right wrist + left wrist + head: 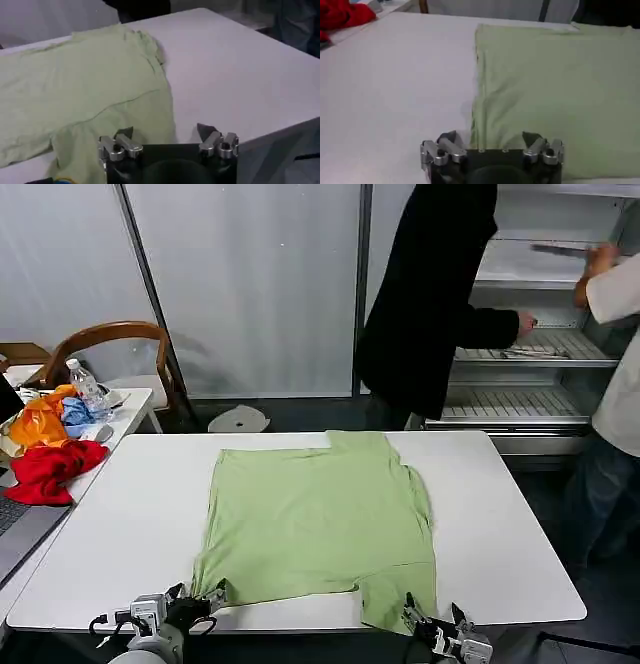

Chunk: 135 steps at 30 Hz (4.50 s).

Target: Fold and organize the clothes.

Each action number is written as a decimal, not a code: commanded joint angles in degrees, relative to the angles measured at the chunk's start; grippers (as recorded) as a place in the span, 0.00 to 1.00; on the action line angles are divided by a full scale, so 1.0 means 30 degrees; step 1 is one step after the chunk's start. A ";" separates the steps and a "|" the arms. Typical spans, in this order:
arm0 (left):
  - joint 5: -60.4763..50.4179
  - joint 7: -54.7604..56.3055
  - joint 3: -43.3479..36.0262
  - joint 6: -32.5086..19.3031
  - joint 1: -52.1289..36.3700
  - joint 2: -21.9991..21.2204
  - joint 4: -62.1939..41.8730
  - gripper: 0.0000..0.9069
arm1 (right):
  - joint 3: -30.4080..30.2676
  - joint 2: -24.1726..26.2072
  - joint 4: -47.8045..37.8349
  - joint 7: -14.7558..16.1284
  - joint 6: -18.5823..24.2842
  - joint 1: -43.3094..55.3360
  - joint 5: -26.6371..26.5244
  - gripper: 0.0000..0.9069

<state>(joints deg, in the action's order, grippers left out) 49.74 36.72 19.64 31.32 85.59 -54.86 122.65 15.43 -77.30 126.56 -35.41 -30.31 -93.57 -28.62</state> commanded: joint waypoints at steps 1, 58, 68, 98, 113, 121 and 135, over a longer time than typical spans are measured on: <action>0.0182 -0.0009 -0.0156 0.0053 0.0009 -0.0041 -0.0340 0.01 | -0.0261 -0.0119 -0.0120 0.0014 -0.0108 -0.0019 0.0016 0.00; -0.0214 0.0654 0.0692 -0.0727 -0.0289 0.0034 0.1485 0.01 | 0.0067 0.0088 0.1419 0.0761 0.0457 0.1540 0.2322 0.00; -0.0033 0.0641 0.0991 -0.0731 -0.1742 -0.0089 0.1010 0.01 | 0.0714 0.0216 0.0204 0.1073 0.0417 0.2857 0.2034 0.00; 0.0087 0.0753 -0.0142 -0.0274 -0.4521 -0.0723 -0.0425 0.01 | -0.0008 0.0974 -0.2300 0.1002 -0.0831 0.8070 0.1297 0.00; 0.0038 0.1088 -0.0849 0.0074 -0.6344 -0.1243 -0.2064 0.01 | -0.0261 0.1811 -0.5113 0.1354 -0.0923 1.0486 0.0044 0.00; -0.0015 0.1256 -0.1415 0.0136 -0.7567 -0.1478 -0.3431 0.01 | -0.0758 0.1977 -0.6919 0.1547 -0.0925 1.2609 -0.0398 0.00; -0.0037 0.1259 -0.2027 0.0097 -0.9128 -0.2013 -0.5252 0.01 | -0.1225 0.1064 -0.8659 0.1870 -0.0779 1.3454 -0.0407 0.00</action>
<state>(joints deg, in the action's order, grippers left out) 49.61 40.33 13.67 31.53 60.17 -60.96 109.16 12.06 -73.07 103.98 -30.06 -32.76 -55.65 -29.57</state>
